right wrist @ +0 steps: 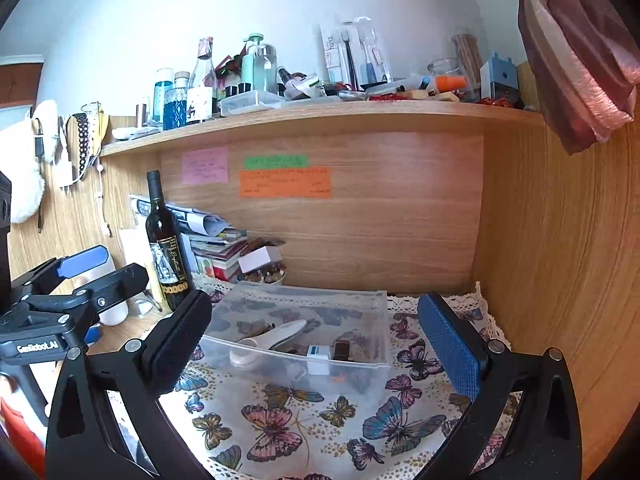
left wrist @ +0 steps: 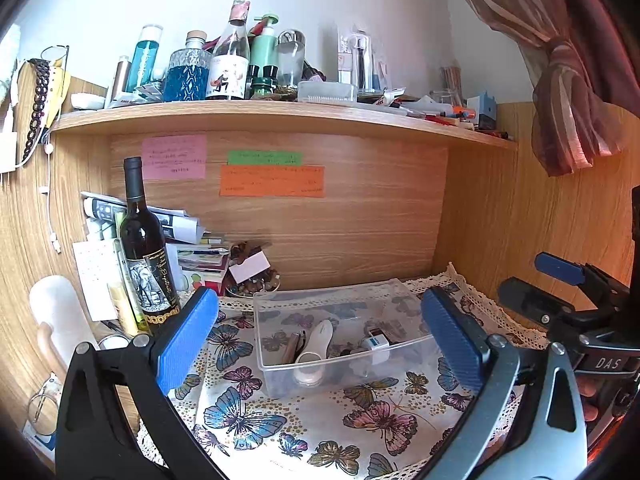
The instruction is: Organize rigid objects
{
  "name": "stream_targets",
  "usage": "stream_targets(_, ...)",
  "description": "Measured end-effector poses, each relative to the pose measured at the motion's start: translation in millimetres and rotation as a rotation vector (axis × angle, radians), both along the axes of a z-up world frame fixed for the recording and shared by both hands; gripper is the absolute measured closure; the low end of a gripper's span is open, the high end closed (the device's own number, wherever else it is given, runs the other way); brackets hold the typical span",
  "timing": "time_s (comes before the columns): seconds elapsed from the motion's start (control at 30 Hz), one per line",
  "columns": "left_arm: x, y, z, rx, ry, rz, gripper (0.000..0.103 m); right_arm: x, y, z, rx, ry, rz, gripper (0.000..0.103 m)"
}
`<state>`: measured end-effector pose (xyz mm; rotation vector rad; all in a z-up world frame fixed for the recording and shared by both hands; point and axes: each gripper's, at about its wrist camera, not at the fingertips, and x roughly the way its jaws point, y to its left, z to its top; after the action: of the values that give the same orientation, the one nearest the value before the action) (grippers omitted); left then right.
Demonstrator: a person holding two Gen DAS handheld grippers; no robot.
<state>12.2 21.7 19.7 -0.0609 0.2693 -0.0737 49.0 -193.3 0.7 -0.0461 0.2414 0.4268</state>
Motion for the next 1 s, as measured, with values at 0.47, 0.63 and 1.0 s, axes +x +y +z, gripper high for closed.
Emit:
stream_targets(0.47, 1.1, -2.1, -0.1, 0.009, 0.003, -0.003, 0.000, -2.3, -0.4, 0.5, 0.006, 0.000, 0.003, 0.000)
stream_targets(0.63, 3.9, -2.2, -1.4, 0.011, 0.009, -0.007, 0.000, -2.2, -1.2, 0.7, 0.014, 0.001, -0.007, 0.000)
stream_targets(1.0, 5.2, -4.8, -2.5, 0.019, 0.013, -0.010, 0.000, -1.9, -2.8, 1.0, 0.028, 0.004, -0.017, 0.000)
